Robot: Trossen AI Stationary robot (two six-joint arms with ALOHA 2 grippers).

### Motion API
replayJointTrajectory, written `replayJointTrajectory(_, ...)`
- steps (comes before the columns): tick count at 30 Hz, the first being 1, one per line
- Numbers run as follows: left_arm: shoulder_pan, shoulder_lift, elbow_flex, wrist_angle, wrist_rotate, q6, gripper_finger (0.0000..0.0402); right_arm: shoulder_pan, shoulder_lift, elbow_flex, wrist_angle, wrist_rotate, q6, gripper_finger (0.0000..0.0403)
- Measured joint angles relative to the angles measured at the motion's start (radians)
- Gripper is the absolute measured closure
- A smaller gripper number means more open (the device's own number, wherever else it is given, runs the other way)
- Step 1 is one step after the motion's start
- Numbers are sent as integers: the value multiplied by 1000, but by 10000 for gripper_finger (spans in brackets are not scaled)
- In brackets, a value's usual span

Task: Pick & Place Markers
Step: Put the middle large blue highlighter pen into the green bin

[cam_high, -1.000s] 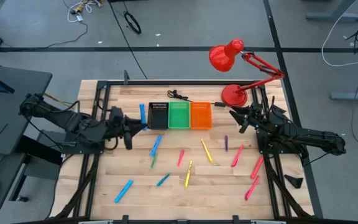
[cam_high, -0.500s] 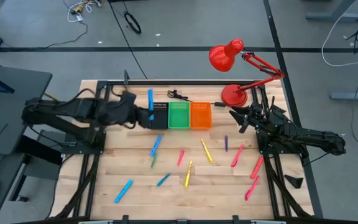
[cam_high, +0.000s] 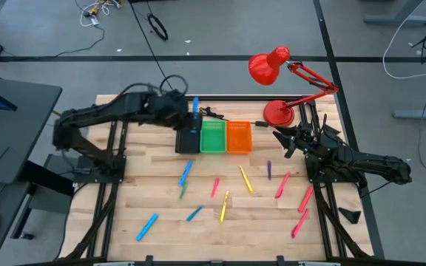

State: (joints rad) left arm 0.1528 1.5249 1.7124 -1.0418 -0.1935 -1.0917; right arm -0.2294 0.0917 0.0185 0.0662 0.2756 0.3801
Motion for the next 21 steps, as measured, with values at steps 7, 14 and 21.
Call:
replayJointTrajectory(7,102,181,208,-159,93,14,332,0,0,0,0,0,0,233)
replayJointTrajectory(14,168,330,363,-226,199,30,332,0,0,0,0,0,0,233)
replayJointTrajectory(21,214,434,466,-315,212,23,332,0,0,0,0,0,0,233)
